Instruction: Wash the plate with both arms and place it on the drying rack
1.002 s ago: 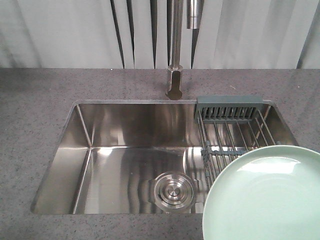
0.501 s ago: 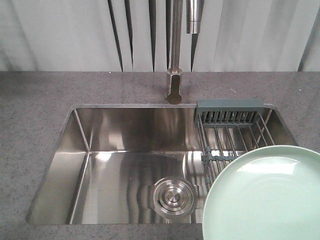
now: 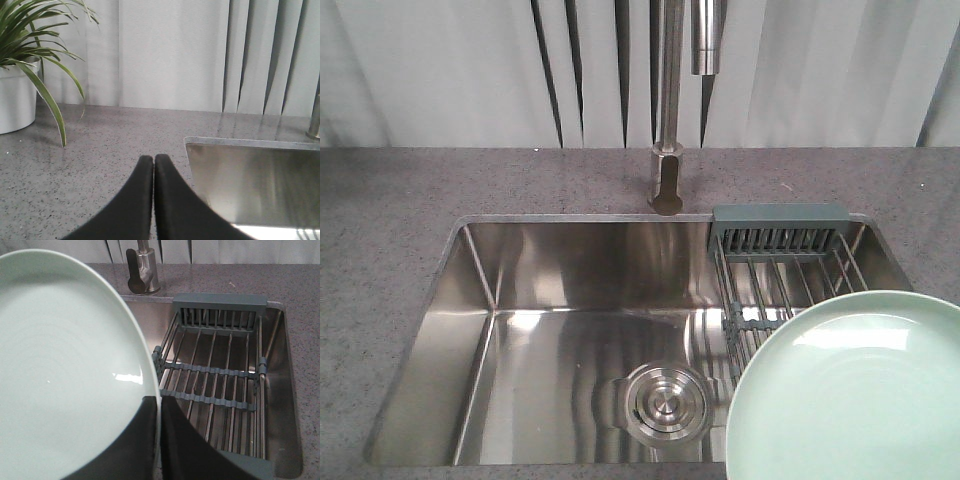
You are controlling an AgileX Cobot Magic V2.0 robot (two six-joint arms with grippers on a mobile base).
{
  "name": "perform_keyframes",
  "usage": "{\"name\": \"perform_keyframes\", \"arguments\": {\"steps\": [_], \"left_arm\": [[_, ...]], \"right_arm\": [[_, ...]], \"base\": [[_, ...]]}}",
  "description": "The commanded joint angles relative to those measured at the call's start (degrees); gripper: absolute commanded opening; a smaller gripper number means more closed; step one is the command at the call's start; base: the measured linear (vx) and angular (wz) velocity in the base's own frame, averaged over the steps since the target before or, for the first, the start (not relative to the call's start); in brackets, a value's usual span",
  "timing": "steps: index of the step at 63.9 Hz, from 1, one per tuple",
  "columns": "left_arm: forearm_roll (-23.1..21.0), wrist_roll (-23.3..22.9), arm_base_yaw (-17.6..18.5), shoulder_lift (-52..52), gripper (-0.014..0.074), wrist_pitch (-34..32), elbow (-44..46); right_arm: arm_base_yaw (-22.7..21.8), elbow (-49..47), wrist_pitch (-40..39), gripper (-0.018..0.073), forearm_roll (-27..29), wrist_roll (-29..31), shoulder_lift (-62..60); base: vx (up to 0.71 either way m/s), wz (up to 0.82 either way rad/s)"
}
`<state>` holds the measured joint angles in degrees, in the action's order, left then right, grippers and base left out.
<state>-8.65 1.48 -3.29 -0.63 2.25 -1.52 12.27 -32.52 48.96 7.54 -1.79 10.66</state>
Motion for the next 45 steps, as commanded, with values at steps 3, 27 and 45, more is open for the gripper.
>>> {"name": "perform_keyframes", "arguments": {"steps": [3, 27, 45], "left_arm": [[-0.2, -0.4, 0.2, -0.9, -0.0006, -4.2, -1.3], [-0.2, -0.4, 0.2, -0.9, -0.0006, -4.2, -1.3], [-0.2, -0.4, 0.2, -0.9, -0.0006, -4.2, -1.3]], "right_arm": [[-0.1, -1.3, -4.4, -0.0002, 0.3, 0.0, 0.7], [-0.1, -1.3, -4.4, -0.0002, 0.3, 0.0, 0.7], [-0.1, -1.3, -4.4, -0.0002, 0.3, 0.0, 0.7]], "base": [[0.02, -0.01], [0.02, -0.01], [0.01, 0.00]]}}
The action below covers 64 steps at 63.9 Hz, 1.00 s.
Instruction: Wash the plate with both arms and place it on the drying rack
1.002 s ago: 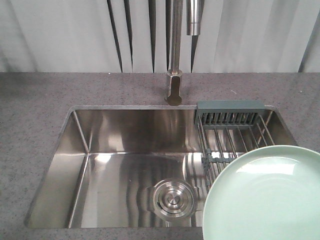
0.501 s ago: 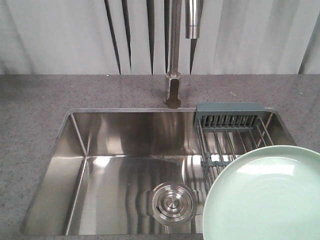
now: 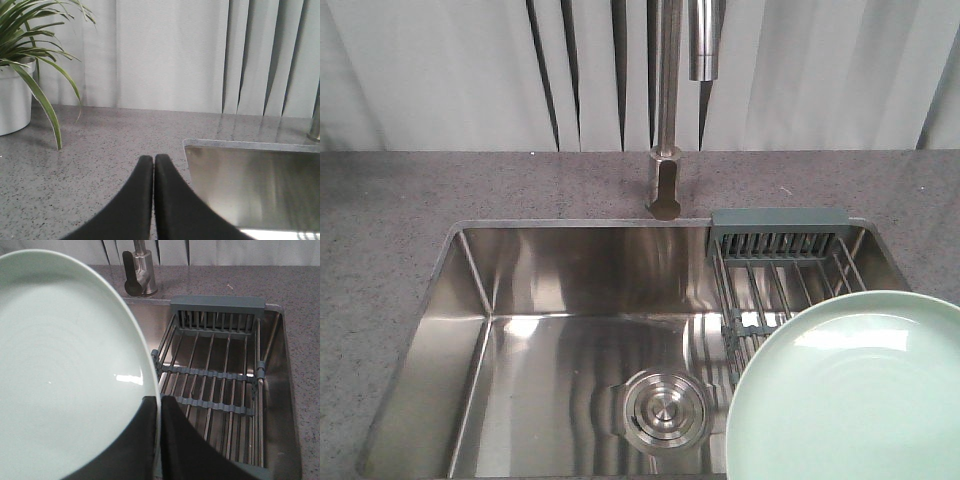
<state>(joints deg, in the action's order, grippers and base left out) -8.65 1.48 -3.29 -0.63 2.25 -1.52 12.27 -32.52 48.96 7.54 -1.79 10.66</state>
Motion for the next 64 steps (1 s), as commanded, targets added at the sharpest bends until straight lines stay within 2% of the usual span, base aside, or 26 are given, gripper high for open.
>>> {"name": "perform_keyframes", "arguments": {"steps": [1, 52, 59, 64], "left_arm": [[-0.2, -0.4, 0.2, -0.9, -0.0006, -4.2, -1.3], [-0.4, -0.5, 0.2, -0.9, -0.0006, -4.2, -1.2], [-6.5, -5.8, 0.2, -0.9, -0.0006, -4.1, -0.9], [-15.3, -15.1, 0.2, -0.9, -0.0006, -3.4, -0.9]], "right_arm": [[-0.1, -1.3, -4.4, -0.0002, 0.3, 0.0, 0.7], [-0.1, -1.3, -4.4, -0.0002, 0.3, 0.0, 0.7], [-0.1, -1.3, -4.4, -0.0002, 0.3, 0.0, 0.7], [-0.1, -1.3, -4.4, -0.0002, 0.3, 0.0, 0.7]], "base": [[0.01, 0.00], [0.00, 0.00], [0.00, 0.00], [0.00, 0.00]]}}
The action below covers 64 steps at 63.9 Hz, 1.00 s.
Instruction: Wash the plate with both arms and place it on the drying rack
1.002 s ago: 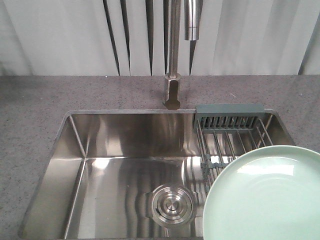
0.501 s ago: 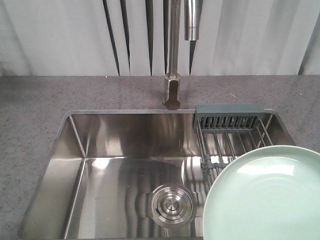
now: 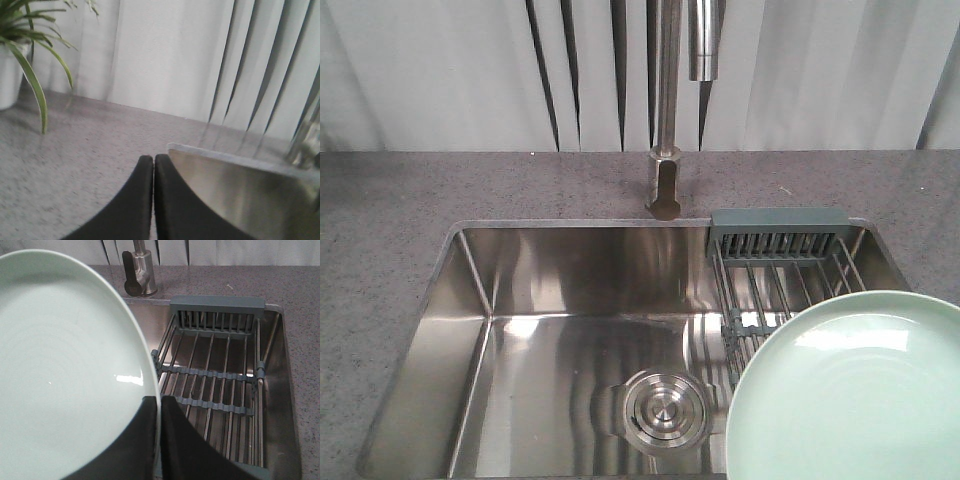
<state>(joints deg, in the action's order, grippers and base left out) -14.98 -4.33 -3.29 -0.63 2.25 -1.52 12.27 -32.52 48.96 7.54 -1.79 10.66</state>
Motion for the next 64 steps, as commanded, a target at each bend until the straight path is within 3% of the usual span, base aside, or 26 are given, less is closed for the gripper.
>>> {"name": "perform_keyframes", "arguments": {"steps": [1, 8, 17, 23, 37, 40, 46, 64], "left_arm": [[-10.2, -10.6, 0.2, -0.9, -0.0006, -3.3, -0.9], [-15.5, -17.2, 0.2, -0.9, -0.0006, -3.4, -0.9], [-15.8, -17.6, 0.2, -0.9, -0.0006, -4.0, -0.9], [-18.4, -20.0, 0.2, -0.9, -0.0006, -3.7, -0.9], [-36.8, -30.0, 0.2, -0.9, -0.0006, -1.8, 0.5], [-39.8, -30.0, 0.2, -0.9, -0.0006, -0.9, 1.9], [-40.6, -29.1, 0.2, -0.9, -0.0006, 1.8, 6.7], [-40.8, -15.7, 0.2, 1.0, 0.0007, 3.1, 20.5]], "right_arm": [[-0.1, -1.3, -4.4, -0.0002, 0.3, 0.0, 0.7], [-0.1, -1.3, -4.4, -0.0002, 0.3, 0.0, 0.7], [-0.1, -1.3, -4.4, -0.0002, 0.3, 0.0, 0.7], [-0.1, -1.3, -4.4, -0.0002, 0.3, 0.0, 0.7], [-0.1, -1.3, -4.4, -0.0002, 0.3, 0.0, 0.7], [-0.1, -1.3, -4.4, -0.0002, 0.3, 0.0, 0.7], [-0.1, -1.3, -4.4, -0.0002, 0.3, 0.0, 0.7], [-0.1, -1.3, -4.4, -0.0002, 0.3, 0.0, 0.7]], "base": [[0.00, 0.00], [0.00, 0.00], [0.00, 0.00], [0.00, 0.00], [0.00, 0.00], [0.00, 0.00], [0.00, 0.00], [0.00, 0.00]]}}
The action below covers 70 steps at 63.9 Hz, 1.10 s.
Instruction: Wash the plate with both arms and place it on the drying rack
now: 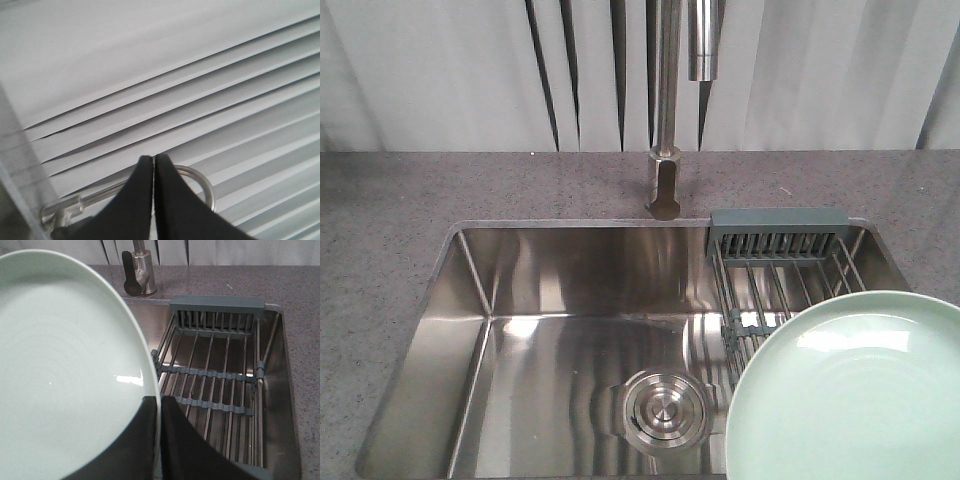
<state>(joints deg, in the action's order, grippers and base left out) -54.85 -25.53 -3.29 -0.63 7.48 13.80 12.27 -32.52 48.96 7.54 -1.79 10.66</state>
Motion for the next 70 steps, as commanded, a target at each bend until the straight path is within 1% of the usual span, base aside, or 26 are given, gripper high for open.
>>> {"name": "perform_keyframes", "arguments": {"steps": [1, 5, 10, 15, 17, 20, 24, 28, 29, 32, 33, 37, 40, 42, 44, 45, 48, 49, 53, 60, 63, 70], "left_arm": [[-0.9, 6.3, 0.2, 1.3, 0.0011, -1.9, 5.8], [-0.9, 9.8, 0.2, 3.5, 0.0035, -0.4, 8.1], [-1.0, 13.0, 0.2, 7.1, 0.0086, 2.6, 11.0], [-2.3, 16.5, 0.2, 11.5, 0.0171, 6.3, 14.0], [-2.9, 18.6, 0.2, 13.8, 0.0204, 7.9, 15.2], [-4.7, 23.4, 0.2, 17.4, 0.0265, 9.6, 16.8], [-8.2, 29.0, 0.2, 21.9, 0.0339, 11.2, 18.4], [-12.3, 37.1, 0.2, 27.9, 0.0402, 13.0, 20.1], [-15.1, 41.0, 0.2, 31.1, 0.0429, 14.3, 20.9], [-19.7, 45.8, 0.2, 35.1, 0.0453, 16.3, 21.9], [-21.9, 48.3, 0.2, 37.1, 0.0462, 17.5, 22.5], [-27.9, 55.2, 0.2, 43.1, 0.0475, 21.8, 24.4], [-33.5, 62.2, 0.2, 48.1, 0.0476, 25.4, 25.9], [-37.6, 65.4, 0.2, 50.8, 0.0476, 27.4, 26.8], [-40.7, 68.4, 0.2, 53.5, 0.0476, 29.1, 27.7], [-43.0, 70.6, 0.2, 55.5, 0.0476, 30.4, 28.4], [-47.0, 74.4, 0.2, 59.9, 0.0476, 33.3, 30.0], [-47.7, 75.9, 0.2, 61.2, 0.0476, 34.2, 30.6], [-47.4, 78.2, 0.9, 66.7, 0.0476, 37.1, 33.8], [-47.6, 78.9, 2.6, 76.8, 0.0476, 44.2, 39.8], [-47.6, 79.7, 3.5, 81.1, 0.0476, 45.8, 42.8], [-47.5, 79.9, 6.1, 90.5, 0.0476, 48.8, 50.2]], "right_arm": [[-0.1, -1.3, -4.4, -0.0002, 0.3, 0.0, 0.7], [-0.1, -1.3, -4.4, -0.0002, 0.3, 0.0, 0.7], [-0.1, -1.3, -4.4, -0.0002, 0.3, 0.0, 0.7], [-0.1, -1.3, -4.4, -0.0002, 0.3, 0.0, 0.7], [-0.1, -1.3, -4.4, -0.0002, 0.3, 0.0, 0.7], [-0.1, -1.3, -4.4, -0.0002, 0.3, 0.0, 0.7], [-0.1, -1.3, -4.4, -0.0002, 0.3, 0.0, 0.7], [-0.1, -1.3, -4.4, -0.0002, 0.3, 0.0, 0.7], [-0.1, -1.3, -4.4, -0.0002, 0.3, 0.0, 0.7], [-0.1, -1.3, -4.4, -0.0002, 0.3, 0.0, 0.7], [-0.1, -1.3, -4.4, -0.0002, 0.3, 0.0, 0.7], [-0.1, -1.3, -4.4, -0.0002, 0.3, 0.0, 0.7], [-0.1, -1.3, -4.4, -0.0002, 0.3, 0.0, 0.7], [-0.1, -1.3, -4.4, -0.0002, 0.3, 0.0, 0.7], [-0.1, -1.3, -4.4, -0.0002, 0.3, 0.0, 0.7], [-0.1, -1.3, -4.4, -0.0002, 0.3, 0.0, 0.7], [-0.1, -1.3, -4.4, -0.0002, 0.3, 0.0, 0.7], [-0.1, -1.3, -4.4, -0.0002, 0.3, 0.0, 0.7], [-0.1, -1.3, -4.4, -0.0002, 0.3, 0.0, 0.7], [-0.1, -1.3, -4.4, -0.0002, 0.3, 0.0, 0.7], [-0.1, -1.3, -4.4, -0.0002, 0.3, 0.0, 0.7], [-0.1, -1.3, -4.4, -0.0002, 0.3, 0.0, 0.7]], "base": [[0.00, 0.00], [0.00, 0.00], [0.00, 0.00], [0.00, 0.00], [0.00, 0.00], [0.00, 0.00], [0.00, 0.00], [0.00, 0.00], [0.00, 0.00], [0.00, 0.00], [0.00, 0.00], [0.00, 0.00], [0.00, 0.00], [0.00, 0.00], [0.00, 0.00], [0.00, 0.00], [0.00, 0.00], [0.00, 0.00], [0.00, 0.00], [0.00, 0.00], [0.00, 0.00], [0.00, 0.00]]}}
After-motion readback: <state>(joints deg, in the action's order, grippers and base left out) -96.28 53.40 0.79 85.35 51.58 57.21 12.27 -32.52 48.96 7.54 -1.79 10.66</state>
